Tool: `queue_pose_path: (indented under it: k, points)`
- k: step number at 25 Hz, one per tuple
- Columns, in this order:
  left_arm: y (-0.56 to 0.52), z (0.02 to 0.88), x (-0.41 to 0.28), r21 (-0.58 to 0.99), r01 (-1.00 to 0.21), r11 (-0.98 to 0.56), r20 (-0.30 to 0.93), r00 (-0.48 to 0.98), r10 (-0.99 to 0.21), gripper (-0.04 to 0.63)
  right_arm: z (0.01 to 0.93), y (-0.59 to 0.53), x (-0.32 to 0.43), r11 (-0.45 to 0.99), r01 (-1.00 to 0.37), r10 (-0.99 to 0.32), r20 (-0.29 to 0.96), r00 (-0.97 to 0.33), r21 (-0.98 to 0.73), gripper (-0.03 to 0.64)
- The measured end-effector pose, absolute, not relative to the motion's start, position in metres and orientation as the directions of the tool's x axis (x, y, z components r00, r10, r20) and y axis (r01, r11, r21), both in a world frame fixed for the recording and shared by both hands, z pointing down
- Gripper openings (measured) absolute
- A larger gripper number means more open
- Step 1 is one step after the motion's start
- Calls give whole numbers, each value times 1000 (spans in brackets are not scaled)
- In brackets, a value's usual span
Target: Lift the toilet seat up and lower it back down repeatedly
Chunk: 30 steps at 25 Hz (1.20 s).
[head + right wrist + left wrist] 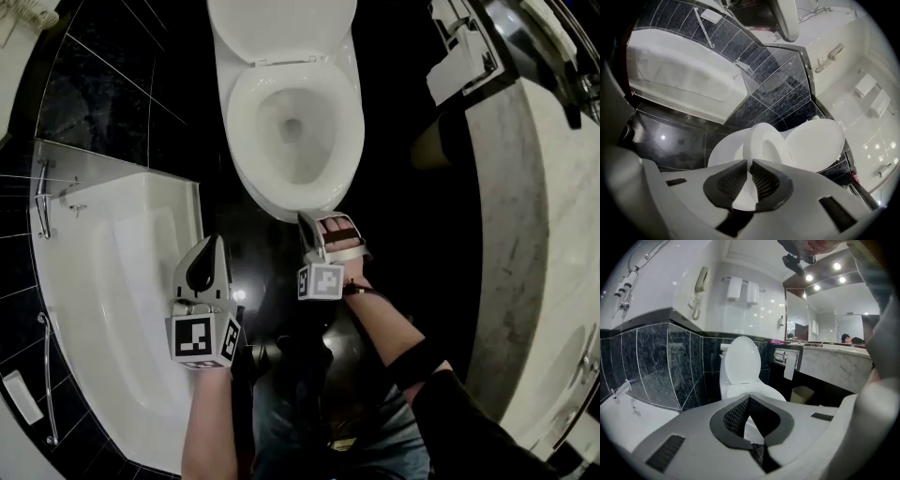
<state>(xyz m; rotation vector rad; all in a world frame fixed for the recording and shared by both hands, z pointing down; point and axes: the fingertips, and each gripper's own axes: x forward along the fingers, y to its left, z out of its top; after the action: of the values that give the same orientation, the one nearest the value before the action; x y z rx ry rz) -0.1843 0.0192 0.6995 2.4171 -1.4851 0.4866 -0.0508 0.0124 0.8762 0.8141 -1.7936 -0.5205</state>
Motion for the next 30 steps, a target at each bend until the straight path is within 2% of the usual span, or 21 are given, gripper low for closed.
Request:
queue_pose_path:
  k: [7, 21, 26, 30]
  points:
    - [24, 729, -189, 47, -893, -448, 435, 422, -796, 2, 942, 18, -51, 732, -270, -679, 707, -201, 626, 54]
    - [26, 715, -186, 33, -895, -445, 440, 412, -798, 2, 951, 23, -47, 758, -224, -651, 731, -204, 612, 58]
    - [32, 665, -189, 31, -900, -434, 428, 404, -808, 2, 885, 21, -36, 738, -238, -673, 714, -193, 632, 60]
    - [51, 577, -188, 32, -898, -439, 421, 410, -809, 2, 761, 19, -28, 699, -342, -707, 678, -201, 628, 54]
